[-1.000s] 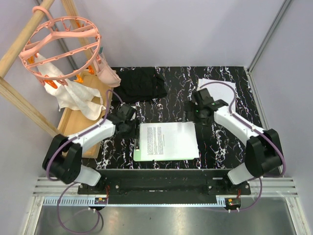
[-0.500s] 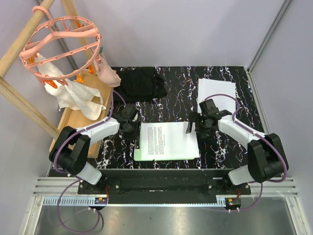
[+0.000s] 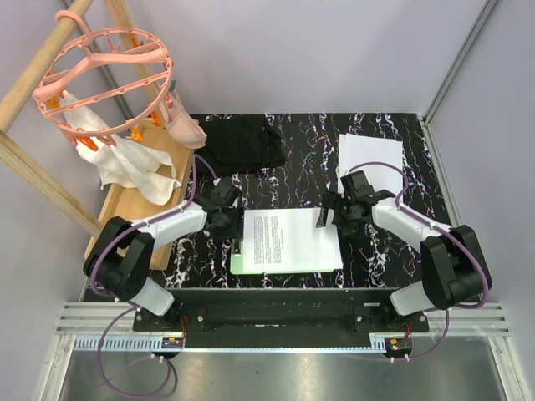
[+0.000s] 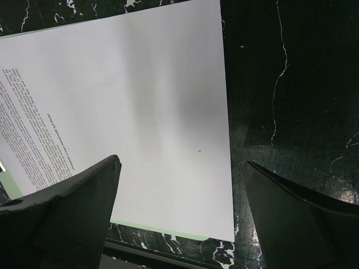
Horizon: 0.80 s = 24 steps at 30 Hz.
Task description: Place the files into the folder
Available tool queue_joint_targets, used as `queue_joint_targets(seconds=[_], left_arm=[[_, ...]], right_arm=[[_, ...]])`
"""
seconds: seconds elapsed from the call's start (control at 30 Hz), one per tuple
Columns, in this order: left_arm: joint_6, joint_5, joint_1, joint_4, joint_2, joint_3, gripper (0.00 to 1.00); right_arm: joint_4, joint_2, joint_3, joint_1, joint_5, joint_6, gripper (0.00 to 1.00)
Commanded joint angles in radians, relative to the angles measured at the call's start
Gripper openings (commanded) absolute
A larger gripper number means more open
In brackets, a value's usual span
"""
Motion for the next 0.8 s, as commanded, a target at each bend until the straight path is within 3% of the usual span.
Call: queue_joint_targets(seconds=[0.0, 0.37, 0.77], left_arm=[[-0.006, -0.042, -0.005, 0.029, -0.052, 0.028, 0.58], [0.000, -0.056, -0.025, 0.031, 0.031, 0.047, 0.55], [-0.008, -0.071, -0.043, 0.040, 0.065, 0.036, 0.41]], right_arm=[[0.036, 0.001, -0.010, -0.007, -0.015, 0.000, 1.00], [0.040, -0.002, -0.013, -0.006, -0.019, 0.003, 1.00], [0.051, 0.023, -0.020, -0.007, -0.012, 0.010, 1.00]])
